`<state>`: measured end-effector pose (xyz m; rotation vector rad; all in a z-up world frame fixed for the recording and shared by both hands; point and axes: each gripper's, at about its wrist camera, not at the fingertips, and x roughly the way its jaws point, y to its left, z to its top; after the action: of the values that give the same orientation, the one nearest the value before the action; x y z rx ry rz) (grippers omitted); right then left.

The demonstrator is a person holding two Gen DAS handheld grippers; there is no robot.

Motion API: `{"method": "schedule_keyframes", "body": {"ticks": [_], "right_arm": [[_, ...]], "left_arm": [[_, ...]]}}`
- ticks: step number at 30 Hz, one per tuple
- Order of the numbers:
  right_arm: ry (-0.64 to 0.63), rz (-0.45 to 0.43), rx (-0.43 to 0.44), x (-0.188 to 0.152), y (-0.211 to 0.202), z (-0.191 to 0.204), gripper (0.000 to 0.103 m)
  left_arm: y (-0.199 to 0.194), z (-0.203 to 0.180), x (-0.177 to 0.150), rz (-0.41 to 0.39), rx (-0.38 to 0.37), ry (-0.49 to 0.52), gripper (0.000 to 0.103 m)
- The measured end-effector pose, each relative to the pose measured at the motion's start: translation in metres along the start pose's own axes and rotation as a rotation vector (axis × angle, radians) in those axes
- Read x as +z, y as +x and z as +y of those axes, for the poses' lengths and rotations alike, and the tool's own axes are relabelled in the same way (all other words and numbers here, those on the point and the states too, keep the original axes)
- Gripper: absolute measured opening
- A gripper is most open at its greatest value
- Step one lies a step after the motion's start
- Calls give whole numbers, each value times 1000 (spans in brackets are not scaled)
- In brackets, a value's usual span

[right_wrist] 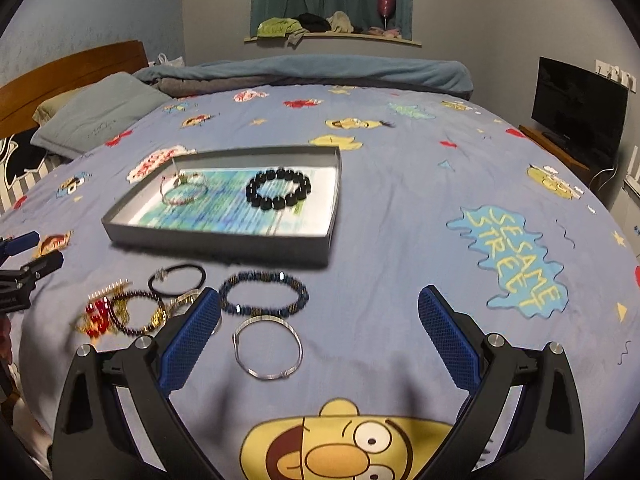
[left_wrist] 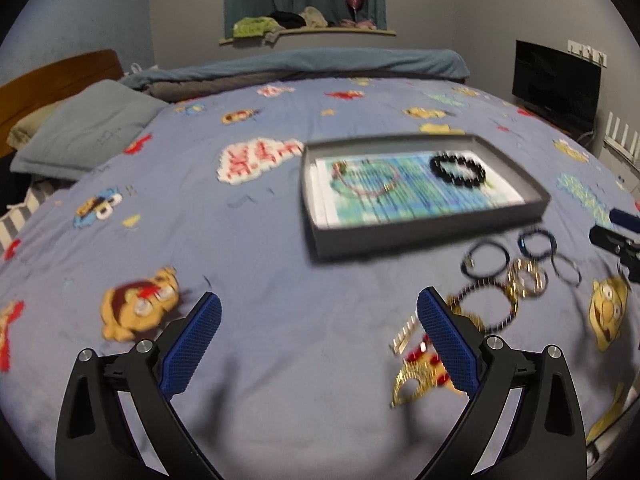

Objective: Organize jewelry
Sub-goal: 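Move both open tools back toward the remaining jewelry pile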

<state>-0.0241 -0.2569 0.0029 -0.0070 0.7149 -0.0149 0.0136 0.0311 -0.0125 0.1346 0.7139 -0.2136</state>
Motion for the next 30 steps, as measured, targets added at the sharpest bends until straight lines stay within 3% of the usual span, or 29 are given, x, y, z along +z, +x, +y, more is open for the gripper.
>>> {"method": "schedule_keyframes", "body": {"ticks": [10,19,30], "right_arm": [[74,43,18,-24,2,-16,98],[7,65,37,-42,3,-9,98],[-8,66,63,-48,6,-9,98]], "left_arm": [[3,-22,-23,26,-34,55,98],[11,-33,-29,51,-139,46,98],[8,-34,-39,59,-164,70,91]]}}
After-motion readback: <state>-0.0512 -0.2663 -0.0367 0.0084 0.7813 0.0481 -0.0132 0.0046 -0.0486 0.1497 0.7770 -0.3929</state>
